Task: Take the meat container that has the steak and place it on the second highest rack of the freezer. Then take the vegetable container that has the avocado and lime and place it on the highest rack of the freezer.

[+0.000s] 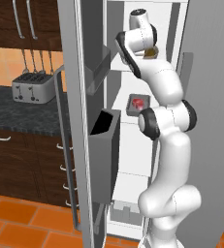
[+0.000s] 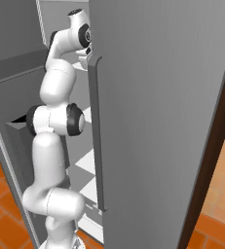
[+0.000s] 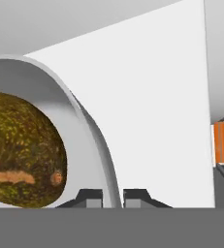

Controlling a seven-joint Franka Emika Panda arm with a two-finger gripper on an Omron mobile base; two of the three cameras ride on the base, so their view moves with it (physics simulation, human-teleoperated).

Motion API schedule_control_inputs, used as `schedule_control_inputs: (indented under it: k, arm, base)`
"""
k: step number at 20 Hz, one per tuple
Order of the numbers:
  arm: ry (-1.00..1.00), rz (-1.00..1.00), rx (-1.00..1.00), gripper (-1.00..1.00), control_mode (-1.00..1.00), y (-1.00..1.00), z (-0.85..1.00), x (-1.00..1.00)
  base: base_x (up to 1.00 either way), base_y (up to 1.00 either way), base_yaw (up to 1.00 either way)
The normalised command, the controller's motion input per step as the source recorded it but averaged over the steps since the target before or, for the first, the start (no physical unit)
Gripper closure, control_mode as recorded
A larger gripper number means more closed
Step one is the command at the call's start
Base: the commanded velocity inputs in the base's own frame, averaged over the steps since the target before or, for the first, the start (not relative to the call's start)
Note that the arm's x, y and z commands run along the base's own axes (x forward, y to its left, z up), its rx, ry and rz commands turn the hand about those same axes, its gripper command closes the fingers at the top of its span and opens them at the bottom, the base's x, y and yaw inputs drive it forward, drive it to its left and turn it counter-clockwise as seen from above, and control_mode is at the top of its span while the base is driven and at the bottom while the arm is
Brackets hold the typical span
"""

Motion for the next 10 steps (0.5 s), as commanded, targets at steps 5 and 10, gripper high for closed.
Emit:
schedule_control_inputs:
  k: [5, 10]
  arm:
    - [-0.01, 0.00, 0.00, 1.00, -1.00, 0.00, 0.00, 0.00]
    - [0.00, 0.00, 0.00, -1.00, -1.00, 0.00, 0.00, 0.00]
  base:
    - [0.00, 0.00, 0.00]
    - [0.00, 0.00, 0.00]
